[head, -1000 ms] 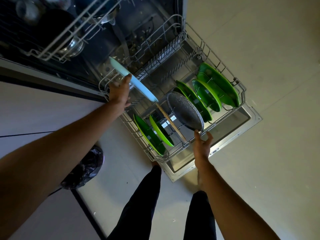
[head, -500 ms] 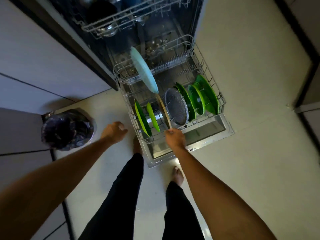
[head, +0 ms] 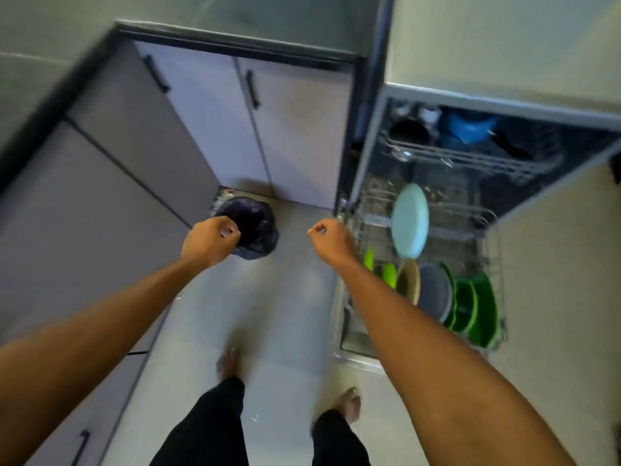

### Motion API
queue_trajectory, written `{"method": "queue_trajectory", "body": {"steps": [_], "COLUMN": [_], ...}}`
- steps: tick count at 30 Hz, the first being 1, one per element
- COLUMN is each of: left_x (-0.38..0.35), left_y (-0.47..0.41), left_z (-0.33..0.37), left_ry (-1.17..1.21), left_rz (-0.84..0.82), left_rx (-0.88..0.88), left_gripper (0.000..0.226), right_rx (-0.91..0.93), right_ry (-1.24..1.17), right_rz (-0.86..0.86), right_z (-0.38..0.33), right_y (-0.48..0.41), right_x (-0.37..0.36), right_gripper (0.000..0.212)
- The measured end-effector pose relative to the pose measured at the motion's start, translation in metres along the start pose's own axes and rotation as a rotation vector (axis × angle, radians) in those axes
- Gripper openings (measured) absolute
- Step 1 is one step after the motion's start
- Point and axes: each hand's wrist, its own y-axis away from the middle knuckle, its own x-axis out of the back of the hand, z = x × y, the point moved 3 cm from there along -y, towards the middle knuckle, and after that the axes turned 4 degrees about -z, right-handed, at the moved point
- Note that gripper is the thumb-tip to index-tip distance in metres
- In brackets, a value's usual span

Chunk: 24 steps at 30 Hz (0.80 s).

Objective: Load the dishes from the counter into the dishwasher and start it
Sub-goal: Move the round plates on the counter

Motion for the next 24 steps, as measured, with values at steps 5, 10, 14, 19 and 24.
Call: {"method": "queue_trajectory", "body": {"steps": [5,10,14,19,24], "left_x": [0.144,0.265,0.312,0.336,0.345], "left_y": [0.024,0.056,0.077,0.107,0.137], "left_z": [-0.134,-0.271,-0.362,-0.44,-0.503], "left_ry": [0.068,0.02,0.037,0.063,0.199], "left_rz": [0.34,0.616,0.724,0.803,0.869], "left_rx": [-0.013,-0.019,0.094,0.313,0.792], "left_gripper": [0.028,0.014,0.015,0.019,0.041], "right_rx": [0.263,0.548,0.772,0.915,1.005], "right_ry": [0.109,0.132,0.161,0.282,0.364], "right_rz": [-0.054,-0.085,-0.115,-0.287,-0.445], "right_z": [-0.178,-0.358,-0.464,-0.543,-0.587], "right_y": [-0.015,0.003,0.031,0.066,0.085], "right_x": [-0.085,-0.197,-0.28,-0.373,-0.45], "right_gripper": [0.011,0.014,0.014,0.013,0.013]}}
